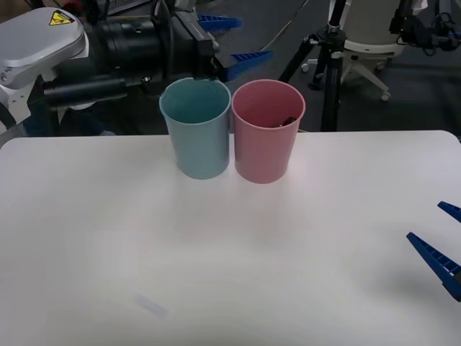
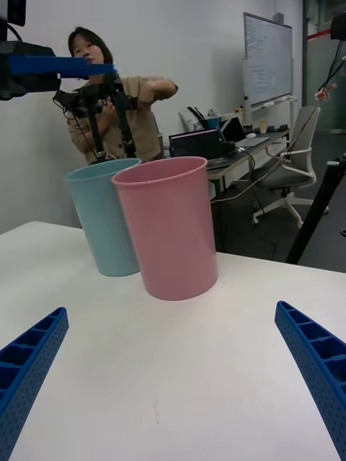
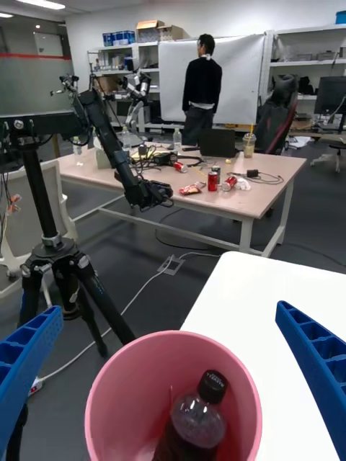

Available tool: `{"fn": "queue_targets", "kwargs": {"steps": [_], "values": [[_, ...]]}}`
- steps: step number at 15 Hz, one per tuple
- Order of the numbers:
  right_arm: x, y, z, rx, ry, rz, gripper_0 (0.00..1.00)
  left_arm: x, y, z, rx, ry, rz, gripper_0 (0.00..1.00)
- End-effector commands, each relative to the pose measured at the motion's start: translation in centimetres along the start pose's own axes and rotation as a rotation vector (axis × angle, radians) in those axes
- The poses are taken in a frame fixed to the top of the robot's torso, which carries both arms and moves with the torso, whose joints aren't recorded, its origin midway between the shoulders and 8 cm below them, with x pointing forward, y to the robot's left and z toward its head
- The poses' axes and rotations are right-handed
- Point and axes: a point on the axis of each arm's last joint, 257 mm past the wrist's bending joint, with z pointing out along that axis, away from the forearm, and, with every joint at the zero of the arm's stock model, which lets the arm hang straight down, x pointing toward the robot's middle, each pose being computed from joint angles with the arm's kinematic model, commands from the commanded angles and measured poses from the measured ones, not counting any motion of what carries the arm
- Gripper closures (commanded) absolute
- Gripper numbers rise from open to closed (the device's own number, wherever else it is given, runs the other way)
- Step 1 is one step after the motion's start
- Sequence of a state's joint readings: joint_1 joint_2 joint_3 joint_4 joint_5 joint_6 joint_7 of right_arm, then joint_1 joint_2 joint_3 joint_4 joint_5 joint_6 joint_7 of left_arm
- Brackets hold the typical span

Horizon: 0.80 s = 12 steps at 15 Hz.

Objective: Grasp the object on the table and drop it into the matching bin: aluminum can to the light blue bin, PET bottle to the pink bin.

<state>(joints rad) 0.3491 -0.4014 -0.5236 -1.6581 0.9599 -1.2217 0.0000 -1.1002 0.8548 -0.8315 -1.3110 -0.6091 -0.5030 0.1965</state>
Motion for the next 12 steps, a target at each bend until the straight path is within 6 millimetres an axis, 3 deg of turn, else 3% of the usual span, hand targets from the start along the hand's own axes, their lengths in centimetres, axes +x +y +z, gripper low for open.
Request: {"fn": "queue_targets", "kwargs": {"steps": [1, 12], "values": [[0.0, 0.0, 0.0, 0.0, 0.0, 0.0, 0.0, 0.0, -0.2, -2.7, 0.006, -0.011, 0.018, 0.0], [0.0, 0.0, 0.0, 0.0, 0.0, 0.0, 0.0, 1.7, -1.6, -12.8, 0.055, -0.04, 0.032, 0.0]]}}
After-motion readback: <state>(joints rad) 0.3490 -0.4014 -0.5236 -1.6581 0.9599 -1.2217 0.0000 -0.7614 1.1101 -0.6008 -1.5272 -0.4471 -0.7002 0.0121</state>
